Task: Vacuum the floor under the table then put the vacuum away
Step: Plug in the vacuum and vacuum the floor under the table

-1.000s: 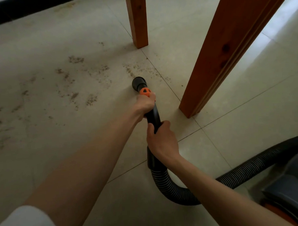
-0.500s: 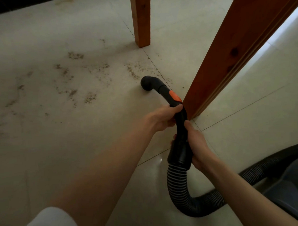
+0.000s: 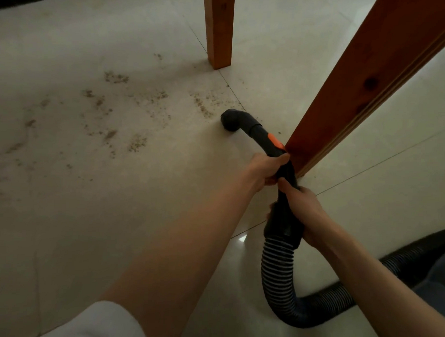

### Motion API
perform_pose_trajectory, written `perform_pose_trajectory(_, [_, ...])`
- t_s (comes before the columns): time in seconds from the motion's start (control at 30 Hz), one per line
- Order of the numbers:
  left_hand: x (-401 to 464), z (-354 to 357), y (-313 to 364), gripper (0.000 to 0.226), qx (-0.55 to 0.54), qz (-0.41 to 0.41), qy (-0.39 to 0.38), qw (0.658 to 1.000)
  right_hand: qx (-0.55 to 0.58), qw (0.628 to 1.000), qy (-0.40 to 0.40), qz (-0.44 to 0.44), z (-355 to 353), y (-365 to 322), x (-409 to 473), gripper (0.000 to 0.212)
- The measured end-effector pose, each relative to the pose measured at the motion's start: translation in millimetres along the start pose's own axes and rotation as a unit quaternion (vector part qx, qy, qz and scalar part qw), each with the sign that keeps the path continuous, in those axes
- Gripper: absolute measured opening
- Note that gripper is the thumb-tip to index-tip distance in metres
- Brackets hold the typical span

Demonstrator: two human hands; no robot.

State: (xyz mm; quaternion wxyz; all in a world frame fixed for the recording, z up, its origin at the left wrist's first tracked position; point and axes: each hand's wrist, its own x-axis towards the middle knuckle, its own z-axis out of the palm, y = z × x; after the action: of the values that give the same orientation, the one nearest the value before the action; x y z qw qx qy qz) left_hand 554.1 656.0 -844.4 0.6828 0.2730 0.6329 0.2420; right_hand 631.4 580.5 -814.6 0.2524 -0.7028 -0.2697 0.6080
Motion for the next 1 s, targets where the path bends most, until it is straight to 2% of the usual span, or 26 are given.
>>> perform_pose_trajectory(0.1, [3.3, -5.6, 1.6, 0.038, -0.006, -0.003, 0.002, 1.0, 0.0, 1.0, -0.02, -0.001, -0.6, -4.7, 2.8, 0.016])
perform_pose_trajectory(0.2, [-1.2, -18.6, 6.7, 0.028, -0.024, -0.006, -0.006, 1.0, -0.032, 0.998, -0.004, -0.055, 12.2, -4.4, 6.7, 0.014])
perform_pose_trajectory(0.3, [-4.9, -34.2, 11.9, 0.037, -0.036, 0.011, 0.006, 0.999, -0.137, 0.981, 0.041, -0.131, 31.1, -4.3, 12.9, 0.02])
perform_pose_trajectory(0.4, [-4.8, -49.3, 16.5, 0.041, -0.062, 0.024, 0.035, 0.997, -0.238, 0.952, 0.074, -0.179, 52.4, -0.9, 17.6, 0.037])
perform_pose_trajectory(0.47, [-4.2, -61.4, 17.9, 0.042, -0.08, 0.025, 0.074, 0.994, -0.278, 0.937, 0.065, -0.2, 64.4, 2.5, 16.5, 0.045])
perform_pose_trajectory(0.53, [-4.7, -76.0, 15.9, 0.041, -0.083, 0.027, 0.099, 0.991, -0.29, 0.935, 0.032, -0.203, 69.9, 1.5, 11.3, 0.044])
perform_pose_trajectory(0.57, [-8.0, -83.1, 14.5, 0.038, -0.085, 0.03, 0.098, 0.991, -0.265, 0.945, 0.001, -0.192, 70.0, -1.0, 8.3, 0.042])
perform_pose_trajectory(0.63, [-16.5, -98.3, 10.3, 0.032, -0.093, 0.032, 0.083, 0.992, -0.135, 0.977, -0.11, -0.122, 68.3, -7.4, 2.9, 0.036])
perform_pose_trajectory(0.67, [-19.9, -105.9, 8.0, 0.033, -0.101, 0.033, 0.067, 0.992, -0.075, 0.979, -0.172, -0.08, 67.4, -10.3, -0.6, 0.032])
perform_pose_trajectory(0.73, [-26.5, -117.8, 4.6, 0.04, -0.121, 0.035, 0.033, 0.992, -0.043, 0.967, -0.246, -0.052, 68.5, -11.2, -3.2, 0.027])
perform_pose_trajectory(0.9, [-37.3, -131.8, 0.4, 0.039, -0.146, 0.059, -0.004, 0.987, -0.05, 0.966, -0.238, -0.086, 77.2, -7.4, -2.5, 0.044])
perform_pose_trajectory(1.0, [-38.9, -136.6, -1.7, 0.038, -0.167, 0.08, -0.03, 0.982, 0.012, 0.951, -0.306, -0.046, 71.7, -6.7, -3.7, 0.048])
